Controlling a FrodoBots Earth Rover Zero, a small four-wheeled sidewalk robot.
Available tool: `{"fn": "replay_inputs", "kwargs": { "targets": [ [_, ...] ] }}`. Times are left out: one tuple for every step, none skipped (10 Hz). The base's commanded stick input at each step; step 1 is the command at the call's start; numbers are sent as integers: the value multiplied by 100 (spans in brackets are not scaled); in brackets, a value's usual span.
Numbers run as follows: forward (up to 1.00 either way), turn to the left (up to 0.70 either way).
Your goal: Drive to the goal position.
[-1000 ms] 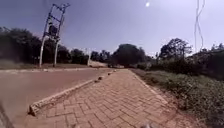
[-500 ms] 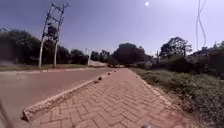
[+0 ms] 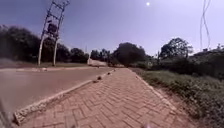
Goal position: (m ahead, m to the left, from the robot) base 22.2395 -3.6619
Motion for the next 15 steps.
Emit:
{"fn": "replay_inputs", "kwargs": {
  "targets": [
    [30,0],
    [30,0],
    [30,0],
    [30,-15],
    [30,-47],
    [30,-75],
    [30,-75],
    [30,-75],
    [30,0],
    [30,0],
    [30,0],
    [30,0],
    [30,0],
    [30,0],
    [30,0]
  ]
}}
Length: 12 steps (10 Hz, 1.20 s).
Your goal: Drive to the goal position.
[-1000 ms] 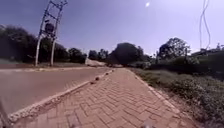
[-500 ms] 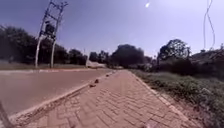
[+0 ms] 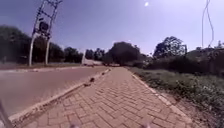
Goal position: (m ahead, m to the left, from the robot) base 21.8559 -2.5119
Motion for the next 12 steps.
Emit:
{"fn": "replay_inputs", "kwargs": {
  "targets": [
    [30,0],
    [30,0],
    [30,0],
    [30,0],
    [30,0],
    [30,0],
    [30,0],
    [30,0],
    [30,0],
    [30,0],
    [30,0],
    [30,0]
  ]
}}
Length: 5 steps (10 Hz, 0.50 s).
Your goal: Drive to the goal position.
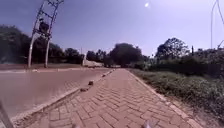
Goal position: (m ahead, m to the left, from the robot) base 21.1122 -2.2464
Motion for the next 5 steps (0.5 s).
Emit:
{"fn": "replay_inputs", "kwargs": {
  "targets": [
    [30,-75],
    [30,-75],
    [30,0],
    [30,0],
    [30,0]
  ]
}}
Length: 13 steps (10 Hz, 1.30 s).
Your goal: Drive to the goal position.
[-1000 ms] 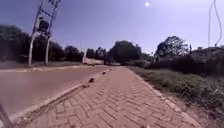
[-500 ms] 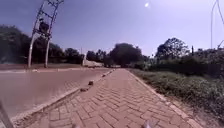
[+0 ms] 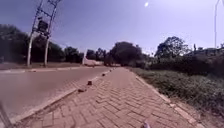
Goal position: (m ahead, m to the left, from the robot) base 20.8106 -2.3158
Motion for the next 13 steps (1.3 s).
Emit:
{"fn": "replay_inputs", "kwargs": {
  "targets": [
    [30,0],
    [30,0],
    [30,0],
    [30,0],
    [30,0],
    [30,0],
    [30,0],
    [30,0],
    [30,0],
    [30,0],
    [30,0],
    [30,0],
    [30,0]
  ]
}}
